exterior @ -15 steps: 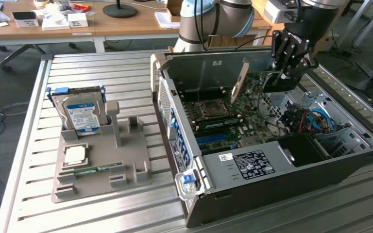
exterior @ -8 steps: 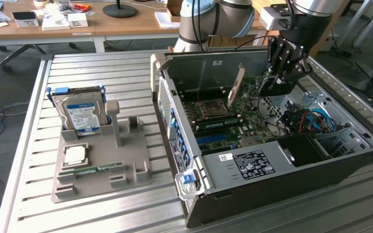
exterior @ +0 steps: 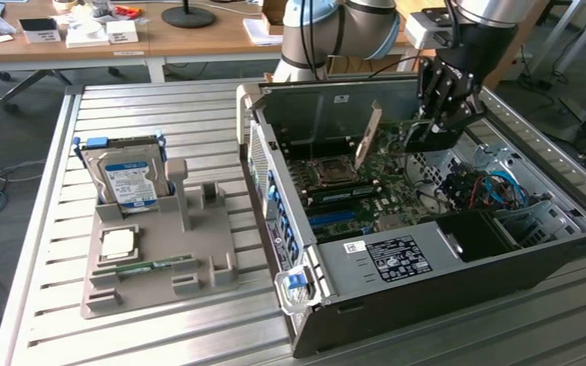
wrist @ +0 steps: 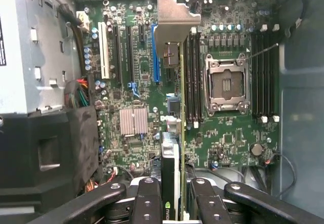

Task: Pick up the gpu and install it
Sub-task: 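Insert the gpu into the slot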

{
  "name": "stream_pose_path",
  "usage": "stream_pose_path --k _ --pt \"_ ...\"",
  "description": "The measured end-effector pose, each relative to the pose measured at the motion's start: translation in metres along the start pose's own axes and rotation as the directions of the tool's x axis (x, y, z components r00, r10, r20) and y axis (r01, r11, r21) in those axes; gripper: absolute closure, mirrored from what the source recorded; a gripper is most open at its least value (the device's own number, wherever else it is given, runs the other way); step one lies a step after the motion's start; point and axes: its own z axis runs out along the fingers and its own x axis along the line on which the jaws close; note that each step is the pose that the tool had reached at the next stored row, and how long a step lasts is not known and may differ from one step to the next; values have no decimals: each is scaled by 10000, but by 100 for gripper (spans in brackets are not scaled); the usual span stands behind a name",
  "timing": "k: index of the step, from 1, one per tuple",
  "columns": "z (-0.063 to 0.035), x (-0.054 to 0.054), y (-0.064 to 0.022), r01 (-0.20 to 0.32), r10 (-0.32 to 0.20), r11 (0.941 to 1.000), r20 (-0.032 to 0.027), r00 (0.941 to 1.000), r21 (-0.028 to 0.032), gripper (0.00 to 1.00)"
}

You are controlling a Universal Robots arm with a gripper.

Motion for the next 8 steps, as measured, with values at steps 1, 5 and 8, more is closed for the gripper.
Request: stream_pose_path --k 1,5,8 --pt "8 2 19 0 0 10000 0 10000 0 73" --pt "74 8 64 -1 1 10000 1 10000 0 73" --pt "127 12 96 0 0 10000 -1 10000 0 73"
